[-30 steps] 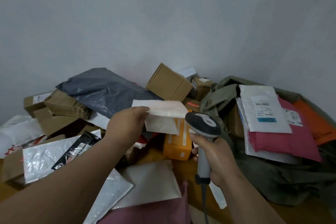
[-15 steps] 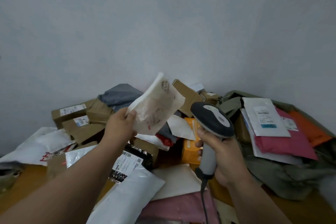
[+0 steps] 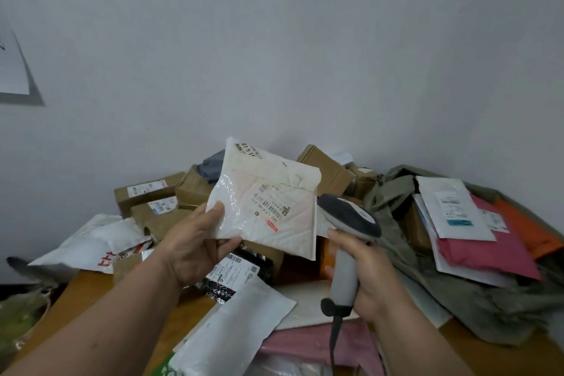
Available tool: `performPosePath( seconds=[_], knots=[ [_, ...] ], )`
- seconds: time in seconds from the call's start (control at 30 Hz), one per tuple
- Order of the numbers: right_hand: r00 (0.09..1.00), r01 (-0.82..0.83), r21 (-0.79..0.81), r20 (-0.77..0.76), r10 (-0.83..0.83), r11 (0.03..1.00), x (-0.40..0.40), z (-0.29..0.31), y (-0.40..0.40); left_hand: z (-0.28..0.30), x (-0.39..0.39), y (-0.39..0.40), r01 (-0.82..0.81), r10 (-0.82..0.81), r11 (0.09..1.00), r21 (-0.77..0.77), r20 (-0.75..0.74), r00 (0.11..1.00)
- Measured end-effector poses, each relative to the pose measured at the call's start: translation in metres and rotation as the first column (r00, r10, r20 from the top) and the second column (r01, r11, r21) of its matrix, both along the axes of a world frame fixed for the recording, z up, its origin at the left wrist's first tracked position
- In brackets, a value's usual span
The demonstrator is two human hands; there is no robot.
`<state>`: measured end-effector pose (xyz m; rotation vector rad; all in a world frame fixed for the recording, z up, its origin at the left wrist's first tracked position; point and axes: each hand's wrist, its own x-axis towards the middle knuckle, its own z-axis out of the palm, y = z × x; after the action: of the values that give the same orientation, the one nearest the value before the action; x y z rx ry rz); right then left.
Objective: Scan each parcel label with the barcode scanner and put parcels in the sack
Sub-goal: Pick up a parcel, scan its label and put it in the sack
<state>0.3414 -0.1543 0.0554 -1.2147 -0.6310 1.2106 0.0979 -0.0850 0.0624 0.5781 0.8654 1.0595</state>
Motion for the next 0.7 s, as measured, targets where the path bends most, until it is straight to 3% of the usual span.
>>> performPosePath(
  seconds=[0.2,0.4,0.5,0.7],
  knots=[
    [0.986,-0.093,0.073,-0.132,0.102,0.993,0.002,0.005,0.009,0.001,0.002,-0.009,0.133,-0.134,0.991,0.020,0.015,0.991],
    [0.998,-0.047,0.113,-0.034,0.051,0.993,0.017,0.009,0.011,0.006,0.013,-0.015,0.276,-0.259,0.961,0.012,-0.309,0.915],
    [0.997,-0.055,0.122,0.058,0.049,0.991,0.018,0.009,0.011,0.010,0.024,-0.015,0.215,-0.179,0.975,0.052,-0.384,0.906],
    [0.970,-0.024,0.146,0.242,-0.012,0.989,0.022,0.014,0.004,0.010,0.035,-0.008,-0.006,0.039,0.993,0.118,-0.272,0.961]
  ],
)
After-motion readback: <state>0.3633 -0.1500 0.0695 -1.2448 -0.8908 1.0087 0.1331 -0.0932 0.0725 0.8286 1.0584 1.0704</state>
